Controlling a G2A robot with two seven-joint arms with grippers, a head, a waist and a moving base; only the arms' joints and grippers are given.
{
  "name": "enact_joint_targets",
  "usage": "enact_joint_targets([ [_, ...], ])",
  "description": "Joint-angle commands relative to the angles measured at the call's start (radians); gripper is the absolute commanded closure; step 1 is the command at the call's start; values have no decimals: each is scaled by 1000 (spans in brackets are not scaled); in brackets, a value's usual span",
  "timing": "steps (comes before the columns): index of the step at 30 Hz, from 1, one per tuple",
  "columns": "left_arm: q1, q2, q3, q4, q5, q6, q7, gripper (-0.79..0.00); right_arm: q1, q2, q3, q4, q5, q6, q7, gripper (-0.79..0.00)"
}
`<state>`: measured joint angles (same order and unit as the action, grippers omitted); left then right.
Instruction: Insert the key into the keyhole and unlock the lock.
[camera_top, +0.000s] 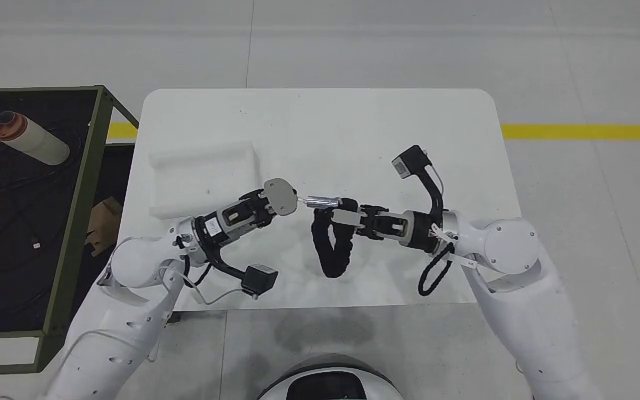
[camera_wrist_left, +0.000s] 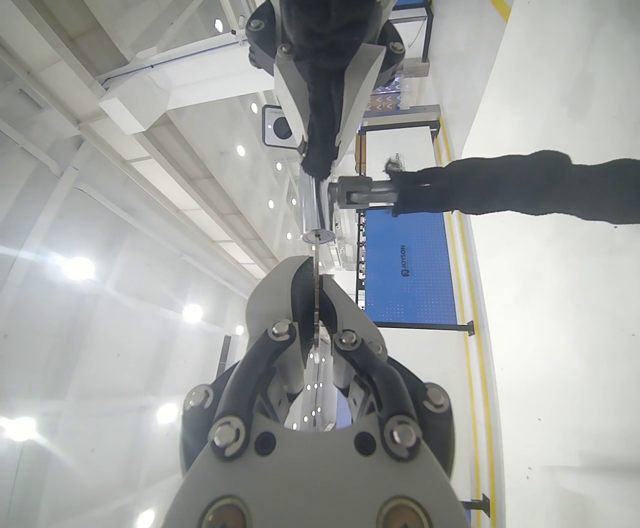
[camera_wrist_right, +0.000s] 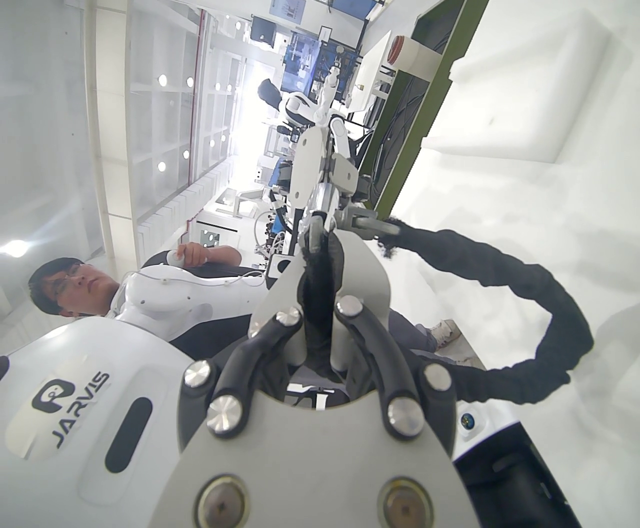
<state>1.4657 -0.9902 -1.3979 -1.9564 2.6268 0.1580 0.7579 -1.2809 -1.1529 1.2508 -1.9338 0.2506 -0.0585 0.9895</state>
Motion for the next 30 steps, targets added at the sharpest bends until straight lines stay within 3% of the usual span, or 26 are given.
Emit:
enact_joint_targets([
  [1,2,0,0,-2,4,-1,-5,0,0,1,-2,-1,0,0,-3,0],
  [30,13,-1,25,-15,11,-3,13,0,-18,15,-17,-25,-24,-12,-53,0],
])
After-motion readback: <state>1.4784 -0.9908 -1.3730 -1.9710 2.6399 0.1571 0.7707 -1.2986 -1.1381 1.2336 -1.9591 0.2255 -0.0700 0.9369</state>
